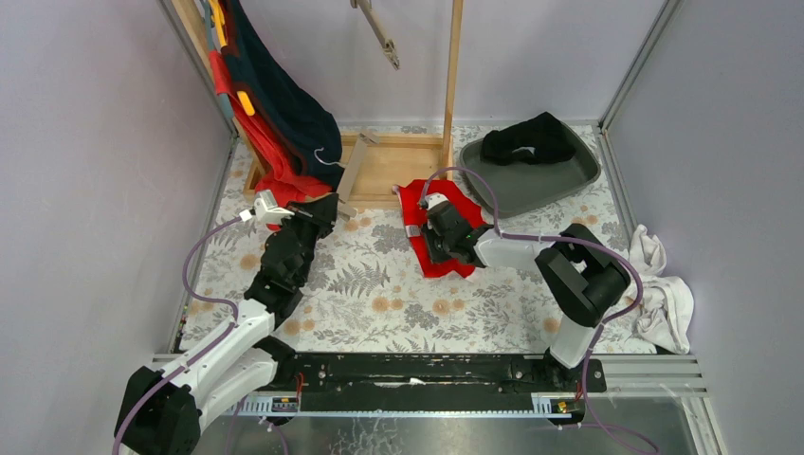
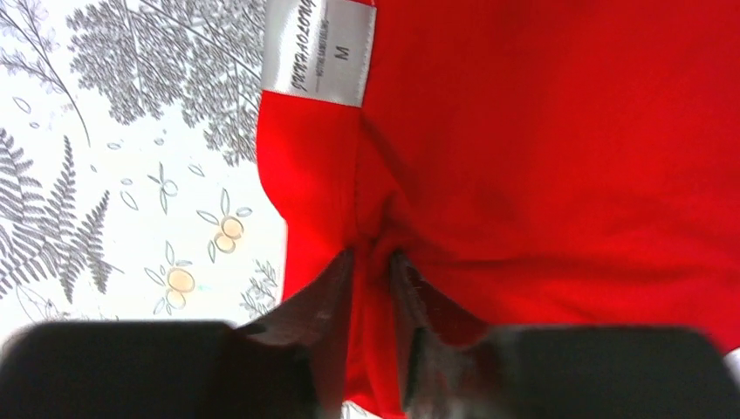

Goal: Clip the underwear to the hanger
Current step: Clamp the underwear onto the hanger.

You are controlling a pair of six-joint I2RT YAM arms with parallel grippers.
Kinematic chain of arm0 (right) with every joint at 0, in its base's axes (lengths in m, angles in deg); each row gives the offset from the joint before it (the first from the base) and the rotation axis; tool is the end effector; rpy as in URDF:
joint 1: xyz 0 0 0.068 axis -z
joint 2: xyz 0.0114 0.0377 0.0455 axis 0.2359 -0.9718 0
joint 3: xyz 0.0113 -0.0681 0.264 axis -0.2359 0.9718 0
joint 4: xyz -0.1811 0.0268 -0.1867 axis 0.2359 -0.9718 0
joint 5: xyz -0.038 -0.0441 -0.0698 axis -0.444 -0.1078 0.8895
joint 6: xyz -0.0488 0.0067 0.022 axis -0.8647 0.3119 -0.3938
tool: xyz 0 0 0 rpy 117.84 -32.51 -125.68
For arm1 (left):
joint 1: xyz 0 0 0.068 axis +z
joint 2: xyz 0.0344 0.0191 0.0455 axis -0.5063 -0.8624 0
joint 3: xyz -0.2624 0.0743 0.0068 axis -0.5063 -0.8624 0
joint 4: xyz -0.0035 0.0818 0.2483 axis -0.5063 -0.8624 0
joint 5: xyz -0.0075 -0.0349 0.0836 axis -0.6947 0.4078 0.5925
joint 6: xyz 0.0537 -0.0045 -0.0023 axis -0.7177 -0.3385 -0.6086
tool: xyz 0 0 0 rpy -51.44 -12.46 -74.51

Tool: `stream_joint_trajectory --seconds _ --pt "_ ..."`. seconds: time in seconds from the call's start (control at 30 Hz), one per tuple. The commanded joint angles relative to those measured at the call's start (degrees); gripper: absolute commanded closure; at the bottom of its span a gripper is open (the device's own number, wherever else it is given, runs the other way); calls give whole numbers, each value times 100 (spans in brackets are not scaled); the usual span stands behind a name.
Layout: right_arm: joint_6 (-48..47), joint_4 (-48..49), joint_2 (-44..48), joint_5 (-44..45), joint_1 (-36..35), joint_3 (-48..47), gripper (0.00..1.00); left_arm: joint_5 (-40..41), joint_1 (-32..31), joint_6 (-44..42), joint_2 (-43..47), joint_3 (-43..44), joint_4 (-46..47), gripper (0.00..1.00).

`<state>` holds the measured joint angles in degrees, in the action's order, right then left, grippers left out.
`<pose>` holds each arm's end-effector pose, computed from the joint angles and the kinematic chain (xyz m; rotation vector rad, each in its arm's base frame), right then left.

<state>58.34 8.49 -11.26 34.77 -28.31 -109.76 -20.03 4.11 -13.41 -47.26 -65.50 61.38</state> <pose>0.2640 0.2336 0.1546 -0.4489 2.3659 0.4155 0.1842 -0.0769 0.2611 -0.6212 1.4601 -0.7844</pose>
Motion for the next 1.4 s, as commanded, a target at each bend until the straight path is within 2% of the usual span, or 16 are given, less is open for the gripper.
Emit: stream_joint_trajectory --seconds 0.0,0.07,0.1,0.13,0.27,0.53,0.83,1.07,1.37 --pt "192 -49 -441 47 -211 -131 80 50 -38 -14 27 62 458 100" --pt "237 -40 -521 20 -248 -143 95 58 -34 -21 28 65 447 100" --pt "259 -27 -530 2 -265 -139 99 58 -34 -22 34 61 444 100" --pt "281 -12 -526 -5 -270 -117 100 54 -37 -27 33 61 439 100" --pt "417 245 -240 -18 -273 116 100 39 -35 -23 52 77 430 100" --pt "955 1635 599 -580 -78 574 100 -204 -35 166 307 -26 385 100" --pt "1547 2606 581 -1194 137 425 100 -392 -31 460 791 -311 433 100" --pt "2221 3783 624 -1535 526 761 100 -302 -33 847 848 -920 1189 100" --pt "3242 5449 196 -2334 977 1084 100 -185 -35 1258 217 -1527 2775 100"
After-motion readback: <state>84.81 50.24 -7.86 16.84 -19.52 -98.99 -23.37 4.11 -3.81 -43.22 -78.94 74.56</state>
